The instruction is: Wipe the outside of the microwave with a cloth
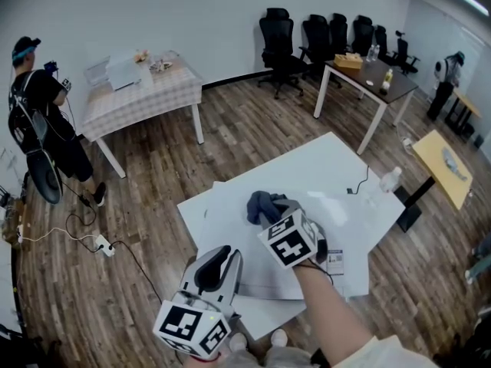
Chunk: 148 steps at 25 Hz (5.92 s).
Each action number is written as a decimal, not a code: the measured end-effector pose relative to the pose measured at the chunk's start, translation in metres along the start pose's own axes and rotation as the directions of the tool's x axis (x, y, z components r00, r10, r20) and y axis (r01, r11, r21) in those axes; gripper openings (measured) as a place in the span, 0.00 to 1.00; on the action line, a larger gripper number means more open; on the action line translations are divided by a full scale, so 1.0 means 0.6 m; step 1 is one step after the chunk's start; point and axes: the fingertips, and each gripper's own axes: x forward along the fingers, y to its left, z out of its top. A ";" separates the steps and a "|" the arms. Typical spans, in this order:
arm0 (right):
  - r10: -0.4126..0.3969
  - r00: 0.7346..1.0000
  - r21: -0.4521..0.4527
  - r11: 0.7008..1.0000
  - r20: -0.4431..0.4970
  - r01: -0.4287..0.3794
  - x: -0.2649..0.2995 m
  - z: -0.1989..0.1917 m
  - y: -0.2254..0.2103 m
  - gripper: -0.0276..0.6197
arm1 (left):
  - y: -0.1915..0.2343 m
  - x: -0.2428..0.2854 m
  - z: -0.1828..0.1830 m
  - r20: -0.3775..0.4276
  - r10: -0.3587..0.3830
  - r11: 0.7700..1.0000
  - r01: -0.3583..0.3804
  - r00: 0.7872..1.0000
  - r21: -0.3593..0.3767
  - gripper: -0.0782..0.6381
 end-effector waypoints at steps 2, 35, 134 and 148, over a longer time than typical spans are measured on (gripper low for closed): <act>0.039 0.999 -0.026 0.999 0.009 -0.039 0.012 0.020 0.027 0.20 | 0.005 -0.004 -0.002 -0.002 0.008 1.000 -0.008 1.000 -0.003 0.19; 0.187 0.982 -0.096 0.978 0.022 -0.184 -0.097 -0.097 -0.025 0.20 | -0.080 0.066 -0.039 -0.075 -0.099 0.995 0.099 0.992 -0.003 0.20; 0.650 0.557 -0.095 0.690 0.517 -0.717 -0.317 -0.433 -0.097 0.19 | -0.565 0.231 -0.373 -0.104 0.052 0.998 -0.049 0.993 0.035 0.12; 0.400 0.731 0.206 0.785 0.553 -0.585 -0.147 -0.453 -0.212 0.19 | -0.520 0.266 -0.421 -0.140 0.082 0.996 -0.086 0.987 -0.023 0.11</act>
